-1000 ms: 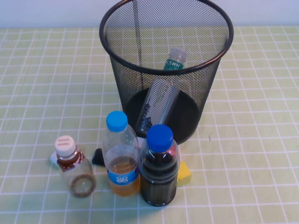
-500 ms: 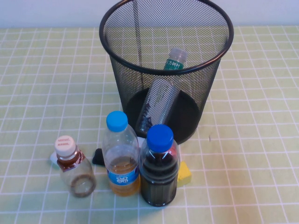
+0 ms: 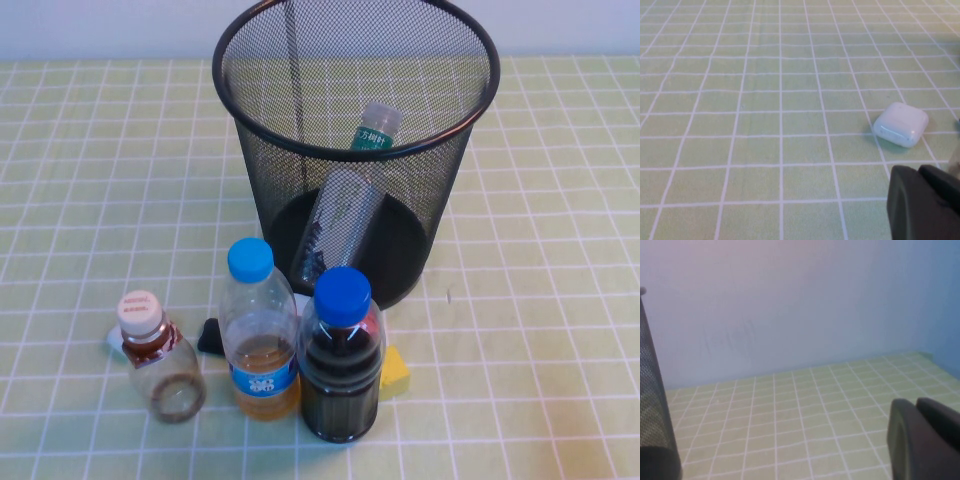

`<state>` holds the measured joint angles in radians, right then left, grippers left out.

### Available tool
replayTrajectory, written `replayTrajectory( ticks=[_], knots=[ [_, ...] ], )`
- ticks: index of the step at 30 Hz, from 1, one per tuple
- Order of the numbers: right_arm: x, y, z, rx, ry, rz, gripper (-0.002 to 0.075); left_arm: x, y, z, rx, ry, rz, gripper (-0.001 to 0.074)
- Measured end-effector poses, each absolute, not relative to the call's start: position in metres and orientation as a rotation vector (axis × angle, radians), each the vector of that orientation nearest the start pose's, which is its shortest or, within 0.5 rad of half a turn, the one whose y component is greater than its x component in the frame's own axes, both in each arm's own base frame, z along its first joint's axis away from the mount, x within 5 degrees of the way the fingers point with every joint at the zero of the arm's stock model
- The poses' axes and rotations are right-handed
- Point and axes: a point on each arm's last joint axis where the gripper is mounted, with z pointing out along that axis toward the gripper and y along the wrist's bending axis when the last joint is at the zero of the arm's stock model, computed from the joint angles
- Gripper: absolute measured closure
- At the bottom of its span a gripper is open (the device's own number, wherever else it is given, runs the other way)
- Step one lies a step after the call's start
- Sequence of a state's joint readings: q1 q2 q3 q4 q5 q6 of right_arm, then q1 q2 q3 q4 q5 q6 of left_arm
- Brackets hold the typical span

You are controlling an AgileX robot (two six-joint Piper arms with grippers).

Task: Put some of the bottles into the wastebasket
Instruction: Pick up a bottle from the table with left arm

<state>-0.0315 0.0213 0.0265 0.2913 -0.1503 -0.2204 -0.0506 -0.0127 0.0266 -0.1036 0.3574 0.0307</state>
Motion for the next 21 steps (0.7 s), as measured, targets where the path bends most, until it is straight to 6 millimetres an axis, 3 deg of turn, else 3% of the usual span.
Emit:
replayTrajectory(
  ticks=[14, 21],
  knots=[
    [0.053, -0.004, 0.215, 0.058, 1.377, -0.044, 0.0732, 0.053, -0.006, 0.173, 0.011, 1.854, -0.115, 0.0740],
    [0.054, -0.007, 0.203, 0.041, 1.512, -0.151, 0.0732, 0.053, -0.006, 0.173, 0.011, 1.854, -0.115, 0.0740]
  ],
)
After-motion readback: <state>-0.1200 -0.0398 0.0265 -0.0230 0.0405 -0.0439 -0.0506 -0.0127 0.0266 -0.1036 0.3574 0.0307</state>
